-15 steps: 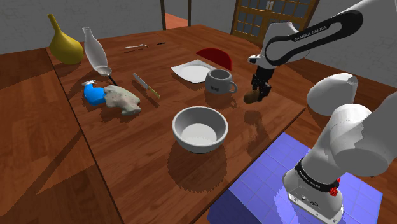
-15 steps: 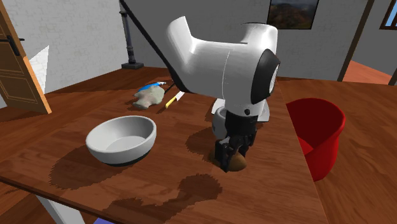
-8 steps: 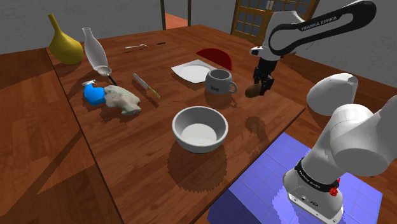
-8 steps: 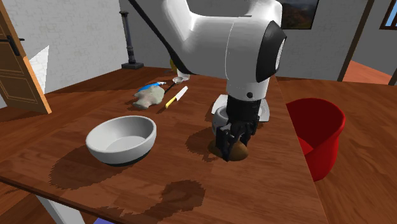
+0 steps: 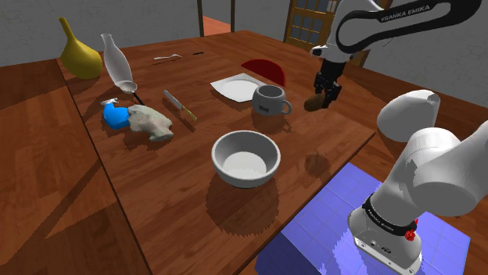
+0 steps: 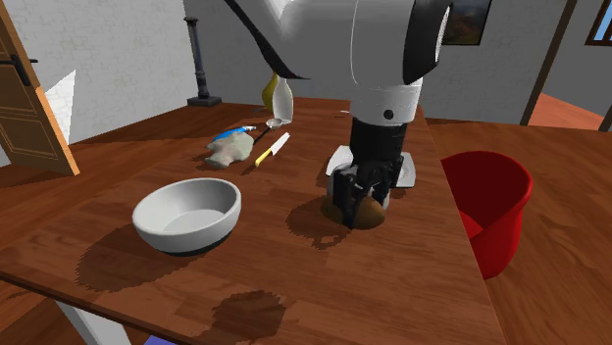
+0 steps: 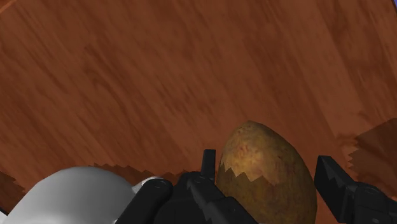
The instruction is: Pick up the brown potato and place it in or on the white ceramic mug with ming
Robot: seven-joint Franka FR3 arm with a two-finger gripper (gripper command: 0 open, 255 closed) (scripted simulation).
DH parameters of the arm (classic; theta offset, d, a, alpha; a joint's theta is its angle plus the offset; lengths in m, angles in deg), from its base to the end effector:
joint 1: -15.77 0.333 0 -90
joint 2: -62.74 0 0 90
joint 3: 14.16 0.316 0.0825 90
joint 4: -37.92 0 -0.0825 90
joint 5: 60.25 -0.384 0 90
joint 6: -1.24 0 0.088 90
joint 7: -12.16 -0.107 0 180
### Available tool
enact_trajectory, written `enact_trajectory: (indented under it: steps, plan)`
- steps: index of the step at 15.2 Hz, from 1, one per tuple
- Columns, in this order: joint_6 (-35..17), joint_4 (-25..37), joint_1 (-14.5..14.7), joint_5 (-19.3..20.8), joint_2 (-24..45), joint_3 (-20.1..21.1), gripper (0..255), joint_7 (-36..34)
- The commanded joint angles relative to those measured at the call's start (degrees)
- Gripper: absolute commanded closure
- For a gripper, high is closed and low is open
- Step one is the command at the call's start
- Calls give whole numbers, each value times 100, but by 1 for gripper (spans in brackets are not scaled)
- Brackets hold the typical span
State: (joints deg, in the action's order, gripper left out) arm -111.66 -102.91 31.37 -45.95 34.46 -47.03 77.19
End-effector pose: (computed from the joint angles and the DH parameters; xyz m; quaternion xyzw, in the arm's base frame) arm 0.3845 -0.1421 0.4389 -0.8769 -0.4798 0.0082 0.0282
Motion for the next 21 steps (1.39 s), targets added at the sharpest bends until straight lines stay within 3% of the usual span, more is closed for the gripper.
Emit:
enact_trajectory:
  steps: [1,11,17,21]
  plan:
    - [166,123,-3,-10,-42,29,255,8]
    - [931,723,13,-83,-209,215,255,-16]
    - [721,1931,490,-731,1290,-118,255,265]
    - [766,2881,655,-1320,2350,-312,255,571]
